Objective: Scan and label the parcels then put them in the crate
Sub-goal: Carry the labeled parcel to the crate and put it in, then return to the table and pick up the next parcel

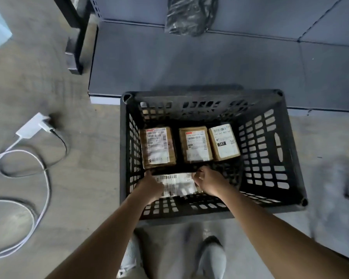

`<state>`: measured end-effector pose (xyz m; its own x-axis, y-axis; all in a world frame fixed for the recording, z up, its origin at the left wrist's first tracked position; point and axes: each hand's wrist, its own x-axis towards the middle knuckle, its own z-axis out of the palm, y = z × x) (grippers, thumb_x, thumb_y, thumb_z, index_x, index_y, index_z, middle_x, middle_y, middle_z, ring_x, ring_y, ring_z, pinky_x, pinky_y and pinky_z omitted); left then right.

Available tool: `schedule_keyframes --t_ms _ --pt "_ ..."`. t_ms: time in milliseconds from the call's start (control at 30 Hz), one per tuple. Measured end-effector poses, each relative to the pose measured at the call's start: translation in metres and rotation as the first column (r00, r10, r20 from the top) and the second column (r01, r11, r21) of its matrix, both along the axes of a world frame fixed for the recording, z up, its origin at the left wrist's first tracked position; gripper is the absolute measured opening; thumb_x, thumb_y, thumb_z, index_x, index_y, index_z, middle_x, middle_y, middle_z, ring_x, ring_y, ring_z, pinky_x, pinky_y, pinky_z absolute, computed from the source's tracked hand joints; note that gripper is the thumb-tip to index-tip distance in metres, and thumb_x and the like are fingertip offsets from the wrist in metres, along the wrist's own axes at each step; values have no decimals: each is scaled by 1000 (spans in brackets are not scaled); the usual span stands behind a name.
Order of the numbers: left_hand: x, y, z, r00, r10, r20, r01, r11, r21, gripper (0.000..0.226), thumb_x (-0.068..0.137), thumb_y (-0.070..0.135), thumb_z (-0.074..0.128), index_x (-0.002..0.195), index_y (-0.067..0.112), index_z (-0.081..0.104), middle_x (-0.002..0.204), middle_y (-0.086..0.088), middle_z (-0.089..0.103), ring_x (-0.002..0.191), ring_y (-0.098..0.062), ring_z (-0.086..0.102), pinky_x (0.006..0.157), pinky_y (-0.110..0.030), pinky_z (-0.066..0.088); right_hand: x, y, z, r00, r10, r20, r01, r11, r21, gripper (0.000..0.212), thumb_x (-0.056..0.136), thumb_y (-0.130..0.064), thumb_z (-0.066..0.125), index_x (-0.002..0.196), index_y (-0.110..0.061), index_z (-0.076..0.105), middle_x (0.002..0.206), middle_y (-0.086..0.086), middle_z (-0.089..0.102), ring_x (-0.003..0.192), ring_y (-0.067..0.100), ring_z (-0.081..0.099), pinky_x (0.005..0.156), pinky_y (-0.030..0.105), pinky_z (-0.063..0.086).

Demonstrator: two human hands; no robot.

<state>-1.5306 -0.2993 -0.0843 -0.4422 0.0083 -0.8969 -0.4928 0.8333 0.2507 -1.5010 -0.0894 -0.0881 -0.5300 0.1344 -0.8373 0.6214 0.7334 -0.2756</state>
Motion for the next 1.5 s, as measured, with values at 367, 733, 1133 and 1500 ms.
schedule_keyframes --t_ms 367,733,1133,1500 --pt "-3 8 98 969 -197 -146 191 980 -55 76 94 32 54 155 21 11 151 -18 30 136 -39 34 107 -48 38 -10 -6 95 990 71 -122 -70 997 14 52 102 -37 46 148 -18 34 137 11 54 91 19 61 75 30 45" --pt "-9 32 381 818 -292 -495 227 956 -189 82 91 47 57 154 24 10 154 -11 23 140 -34 25 106 -52 40 -12 20 362 885 154 -438 -52 970 236 60 95 -48 52 146 -20 37 147 4 45 135 24 41 105 44 43" --pt "47 -5 643 590 -182 -787 102 983 -151 86 89 54 58 155 24 10 155 -12 21 141 -35 22 108 -51 35 38 -24 607 767 107 -633 -20 990 142 70 90 -59 53 150 -31 28 154 3 33 141 23 35 108 52 39" --pt "81 -210 767 382 -147 -912 27 989 -148 80 88 53 58 152 27 19 151 -7 26 140 -32 22 110 -49 31 45 -221 736 603 205 -771 -113 979 173 69 93 -57 50 151 -32 23 155 2 30 142 25 33 110 52 36"
